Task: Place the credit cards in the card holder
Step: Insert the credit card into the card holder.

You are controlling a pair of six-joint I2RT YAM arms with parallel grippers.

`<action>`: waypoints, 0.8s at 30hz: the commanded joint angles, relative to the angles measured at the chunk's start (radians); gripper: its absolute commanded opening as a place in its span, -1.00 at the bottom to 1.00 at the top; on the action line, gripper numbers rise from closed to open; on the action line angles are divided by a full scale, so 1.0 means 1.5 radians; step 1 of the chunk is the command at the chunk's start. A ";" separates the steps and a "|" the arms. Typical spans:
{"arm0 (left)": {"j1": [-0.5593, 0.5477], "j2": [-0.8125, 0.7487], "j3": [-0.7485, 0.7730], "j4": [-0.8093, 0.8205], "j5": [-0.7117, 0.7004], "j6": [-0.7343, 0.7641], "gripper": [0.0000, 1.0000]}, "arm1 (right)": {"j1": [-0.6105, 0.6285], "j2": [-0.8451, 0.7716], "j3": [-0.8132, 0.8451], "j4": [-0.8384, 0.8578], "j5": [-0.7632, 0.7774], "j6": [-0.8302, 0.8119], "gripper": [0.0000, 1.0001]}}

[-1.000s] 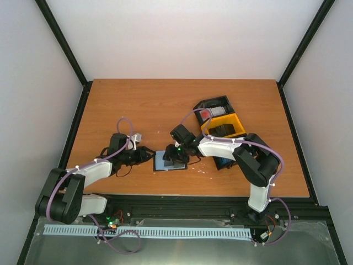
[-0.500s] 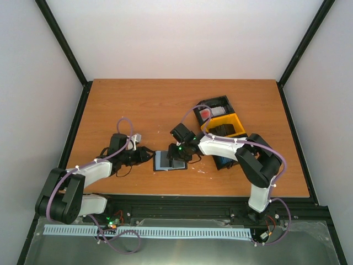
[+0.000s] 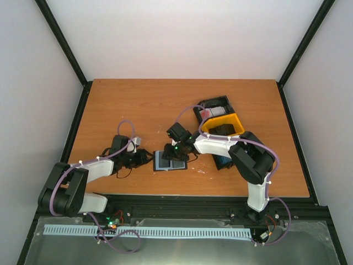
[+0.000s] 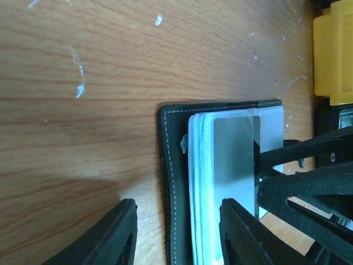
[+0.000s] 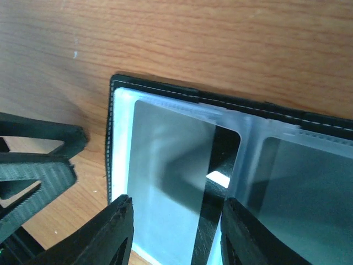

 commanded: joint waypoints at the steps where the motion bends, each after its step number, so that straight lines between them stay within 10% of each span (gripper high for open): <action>1: 0.001 0.010 0.022 -0.004 -0.010 0.015 -0.14 | 0.009 0.010 0.013 0.024 -0.024 -0.016 -0.13; 16: 0.001 0.004 0.027 -0.002 -0.005 0.014 -0.06 | 0.004 0.008 0.041 -0.020 -0.016 -0.093 0.04; 24: 0.001 -0.061 0.063 -0.065 -0.079 0.008 0.15 | -0.051 -0.168 -0.015 -0.065 0.123 -0.158 0.13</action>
